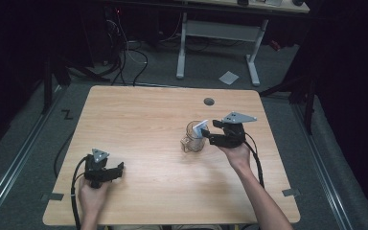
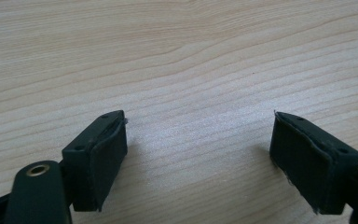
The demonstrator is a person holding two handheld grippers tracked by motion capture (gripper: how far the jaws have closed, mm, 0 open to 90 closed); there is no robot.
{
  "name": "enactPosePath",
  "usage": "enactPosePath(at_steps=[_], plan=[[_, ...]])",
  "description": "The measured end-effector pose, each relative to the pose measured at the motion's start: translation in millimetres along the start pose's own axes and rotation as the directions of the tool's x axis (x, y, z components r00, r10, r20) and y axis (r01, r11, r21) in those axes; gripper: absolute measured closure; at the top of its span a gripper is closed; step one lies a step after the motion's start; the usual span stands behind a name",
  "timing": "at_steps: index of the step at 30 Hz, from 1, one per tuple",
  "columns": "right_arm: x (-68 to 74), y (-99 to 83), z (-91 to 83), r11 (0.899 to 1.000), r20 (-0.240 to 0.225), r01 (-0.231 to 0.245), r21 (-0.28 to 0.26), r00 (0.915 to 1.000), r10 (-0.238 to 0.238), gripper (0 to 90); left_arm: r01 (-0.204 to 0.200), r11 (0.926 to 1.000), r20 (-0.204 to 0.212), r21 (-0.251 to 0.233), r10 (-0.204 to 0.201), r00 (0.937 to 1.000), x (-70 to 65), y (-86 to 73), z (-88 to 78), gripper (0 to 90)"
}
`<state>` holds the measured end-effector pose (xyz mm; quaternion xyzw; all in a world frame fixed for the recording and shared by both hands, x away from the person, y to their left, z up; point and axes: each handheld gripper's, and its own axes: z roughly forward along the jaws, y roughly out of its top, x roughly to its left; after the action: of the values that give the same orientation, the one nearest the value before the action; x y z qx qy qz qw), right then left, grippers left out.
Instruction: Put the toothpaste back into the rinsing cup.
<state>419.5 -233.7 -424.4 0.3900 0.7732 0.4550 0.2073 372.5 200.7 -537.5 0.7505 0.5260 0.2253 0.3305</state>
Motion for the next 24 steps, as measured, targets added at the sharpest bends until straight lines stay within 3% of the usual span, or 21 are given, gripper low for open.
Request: enactPosePath(at_steps=[16,24], plan=[[-18.1,-9.0,-35.5,0.994,0.008,-0.083,-0.078,0.9965,0.084,40.0,0.003,1.0,0.001,0.0,-0.003,1.0,0.2,0.0,0.0,19.5],[-23.7,-13.5,-48.3,0.991,0.023,-0.094,-0.099,0.995,0.097,40.4,0.003,1.0,0.0,-0.001,-0.003,1.0,0.2,0.0,0.0,19.5]])
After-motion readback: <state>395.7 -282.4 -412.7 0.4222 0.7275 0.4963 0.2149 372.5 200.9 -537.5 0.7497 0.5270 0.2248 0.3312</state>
